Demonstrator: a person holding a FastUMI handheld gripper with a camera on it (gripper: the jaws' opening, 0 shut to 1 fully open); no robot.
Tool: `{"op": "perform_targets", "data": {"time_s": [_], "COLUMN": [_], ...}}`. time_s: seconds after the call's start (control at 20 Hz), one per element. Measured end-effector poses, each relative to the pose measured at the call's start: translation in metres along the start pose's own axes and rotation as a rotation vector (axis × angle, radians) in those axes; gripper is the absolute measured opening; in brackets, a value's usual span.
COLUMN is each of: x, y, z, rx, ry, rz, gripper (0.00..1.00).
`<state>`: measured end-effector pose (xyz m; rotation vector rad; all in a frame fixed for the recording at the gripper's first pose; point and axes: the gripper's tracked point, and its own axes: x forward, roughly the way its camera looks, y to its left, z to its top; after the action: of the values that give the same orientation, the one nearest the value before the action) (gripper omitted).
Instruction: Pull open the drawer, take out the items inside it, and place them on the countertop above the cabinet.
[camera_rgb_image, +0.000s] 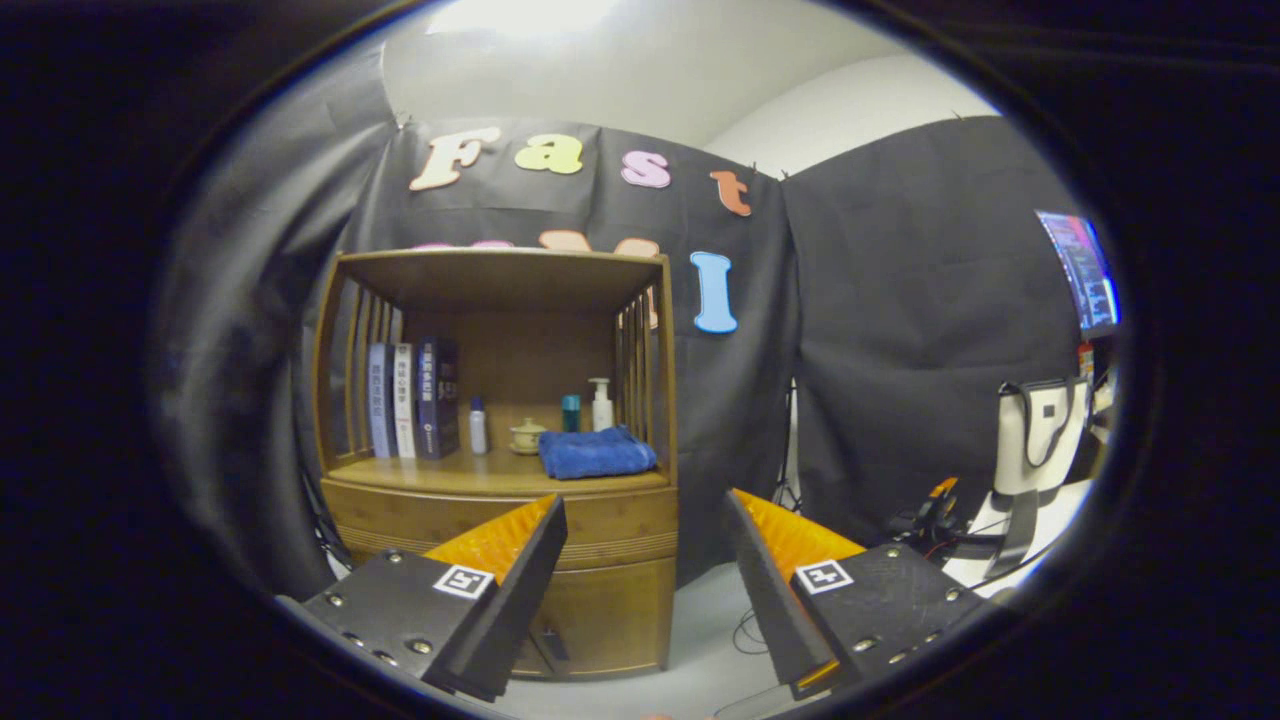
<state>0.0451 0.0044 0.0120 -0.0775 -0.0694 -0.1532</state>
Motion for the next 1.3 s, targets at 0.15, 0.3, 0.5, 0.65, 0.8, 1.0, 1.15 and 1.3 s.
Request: {"op": "perform_targets", "data": {"time_s": [0.15,0.3,0.5,0.65,0.8,1.0,1.15,1.3], "x": [0.033,0.067,0.102,0.123,0.142,0.156,0.164,0.167], "y": [0.043,0.101,0.153,0.182,0.199,0.207,0.209,0.213], "z": [-0.012,-0.038,-0.09,-0.128,-0.166,-0.186,-0.194,-0.202], "rx": [-0.04,0.003,0.045,0.065,0.055,0.049,0.051,0.004], "ry": [0.008,0.047,0.166,0.267,0.368,0.424,0.455,0.465], "rz": [0.068,0.209,0.309,0.36,0.369,0.385,0.386,0.387], "gripper": [0.94,0.94,0.94,0.94,0.92,0.81,0.7,0.44]}}
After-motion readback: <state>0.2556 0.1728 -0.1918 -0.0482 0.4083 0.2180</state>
